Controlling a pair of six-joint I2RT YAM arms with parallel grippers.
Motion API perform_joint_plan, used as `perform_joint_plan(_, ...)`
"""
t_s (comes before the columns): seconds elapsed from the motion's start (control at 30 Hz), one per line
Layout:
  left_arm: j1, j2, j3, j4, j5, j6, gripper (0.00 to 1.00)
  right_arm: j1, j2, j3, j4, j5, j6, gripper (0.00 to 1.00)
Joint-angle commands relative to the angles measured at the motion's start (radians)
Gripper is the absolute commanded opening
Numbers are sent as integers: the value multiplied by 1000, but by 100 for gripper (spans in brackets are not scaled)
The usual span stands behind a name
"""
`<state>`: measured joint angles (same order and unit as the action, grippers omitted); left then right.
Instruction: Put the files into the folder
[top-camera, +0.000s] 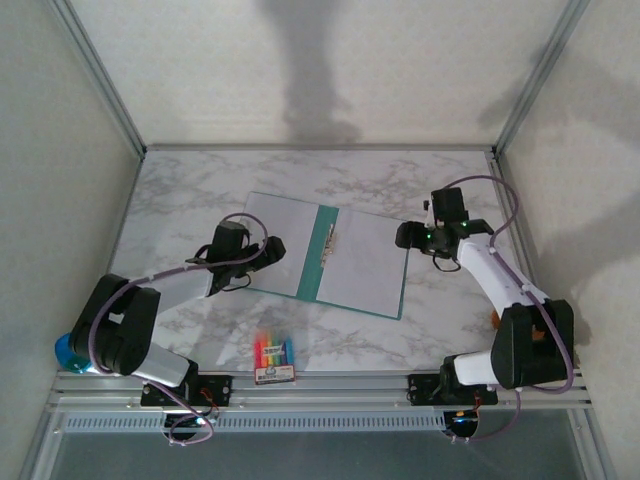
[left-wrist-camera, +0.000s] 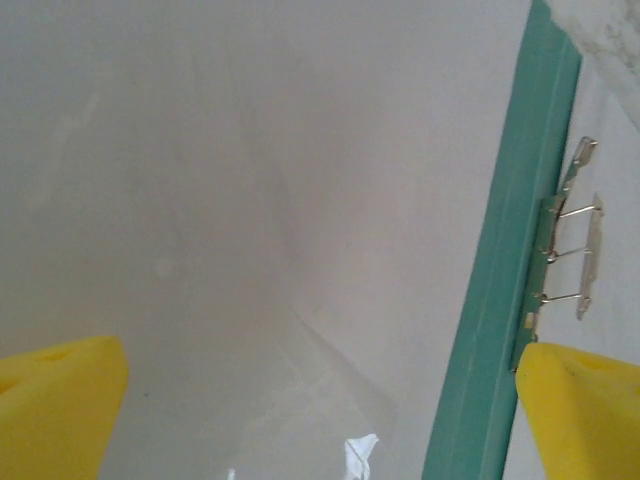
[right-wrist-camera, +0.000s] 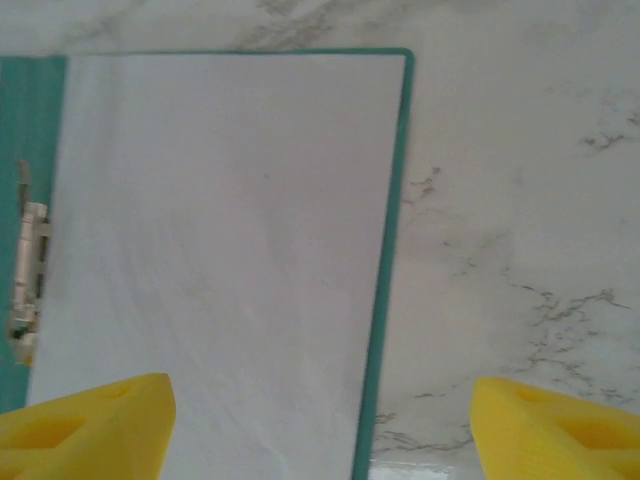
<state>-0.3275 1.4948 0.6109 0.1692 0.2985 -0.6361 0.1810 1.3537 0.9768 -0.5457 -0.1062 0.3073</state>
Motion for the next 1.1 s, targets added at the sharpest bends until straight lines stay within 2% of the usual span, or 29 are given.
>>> perform_joint_plan(0.0,-16,24,1,-27,7,-32,100,-3,-31,28,25,-71,40,77)
perform_joint_plan(0.2,-49,24,-18,-32,-4,-88,100,-3,-34,39,41,-101,65,77)
perform_joint_plan(0.5,-149,-31,-79,0,-3,-226,100,-3,-15,31,67,-113,82,77)
perform_joint_plan(0.63,-237,-61,-57,-60,-79,-248,99,-4,-7,30,74,-122,83,77)
perform_joint_plan(0.73,-263,-75,-53,-78,-112,-266,100,-4,1,33,77,-129,86,77)
perform_joint_plan(0.9,-263,-92,35,-164,-188,-195,100,-3,5,34,114,-175,101,77)
perform_joint_plan(1.07,-260,-90,176,-184,-235,-31,100,-3,-14,11,202,-216,135,77)
